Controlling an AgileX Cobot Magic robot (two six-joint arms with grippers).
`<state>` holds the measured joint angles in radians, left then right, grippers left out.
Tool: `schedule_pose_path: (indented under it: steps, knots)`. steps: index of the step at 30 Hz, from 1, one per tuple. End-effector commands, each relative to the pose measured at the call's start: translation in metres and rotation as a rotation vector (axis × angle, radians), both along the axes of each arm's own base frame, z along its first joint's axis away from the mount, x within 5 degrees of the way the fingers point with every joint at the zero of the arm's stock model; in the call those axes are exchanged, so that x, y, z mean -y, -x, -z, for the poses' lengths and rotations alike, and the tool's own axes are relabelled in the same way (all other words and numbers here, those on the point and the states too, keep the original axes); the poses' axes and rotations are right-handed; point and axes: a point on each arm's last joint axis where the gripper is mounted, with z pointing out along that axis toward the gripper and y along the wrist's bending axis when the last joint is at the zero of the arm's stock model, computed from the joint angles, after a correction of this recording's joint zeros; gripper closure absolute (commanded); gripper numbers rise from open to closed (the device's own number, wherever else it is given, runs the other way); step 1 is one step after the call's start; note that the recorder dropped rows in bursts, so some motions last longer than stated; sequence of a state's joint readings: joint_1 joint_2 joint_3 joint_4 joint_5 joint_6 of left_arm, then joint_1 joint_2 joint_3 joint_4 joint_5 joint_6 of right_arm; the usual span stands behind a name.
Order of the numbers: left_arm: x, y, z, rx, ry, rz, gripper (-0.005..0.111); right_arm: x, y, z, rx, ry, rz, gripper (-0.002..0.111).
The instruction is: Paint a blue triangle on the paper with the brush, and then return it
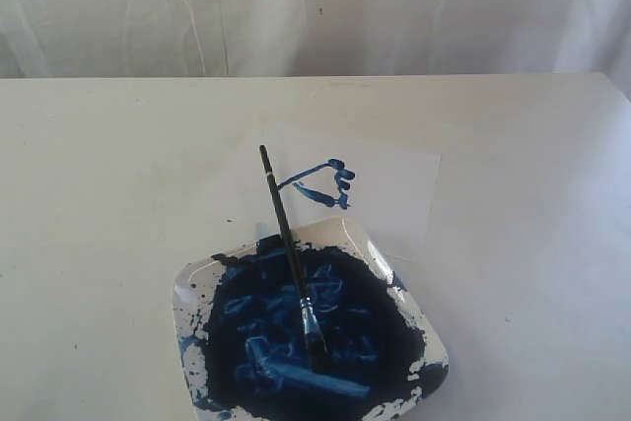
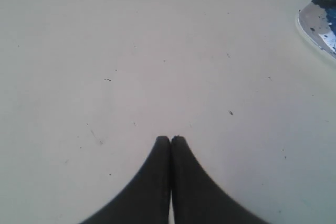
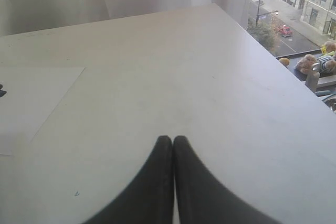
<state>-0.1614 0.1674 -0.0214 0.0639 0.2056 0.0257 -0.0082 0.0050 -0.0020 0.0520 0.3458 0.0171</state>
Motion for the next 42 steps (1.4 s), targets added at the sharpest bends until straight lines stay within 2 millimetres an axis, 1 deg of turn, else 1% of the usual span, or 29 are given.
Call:
schedule_pose_path:
  steps: [1,8,11,42]
  knots:
    - [-0.0005,0.0044,0.0032,0.015,0.001,0.004,0.107,-0.0001,0.0002,0.0003,0.004,-0.003,-0.001,0.108]
    - [-0.0017,0.0122,0.0084,-0.02,-0.004,0.005,0.107,-0.0001,0.0002,0.0003,0.004,-0.003,-0.001,0.108]
    - [-0.0019,0.0136,0.0085,-0.006,-0.006,0.007,0.107,-0.0001,0.0002,0.0003,0.004,-0.003,-0.001,0.108]
    - [-0.0019,0.0143,0.0098,-0.022,-0.005,0.007,0.107,-0.0001,0.0002,0.0003,0.004,-0.003,-0.001,0.108]
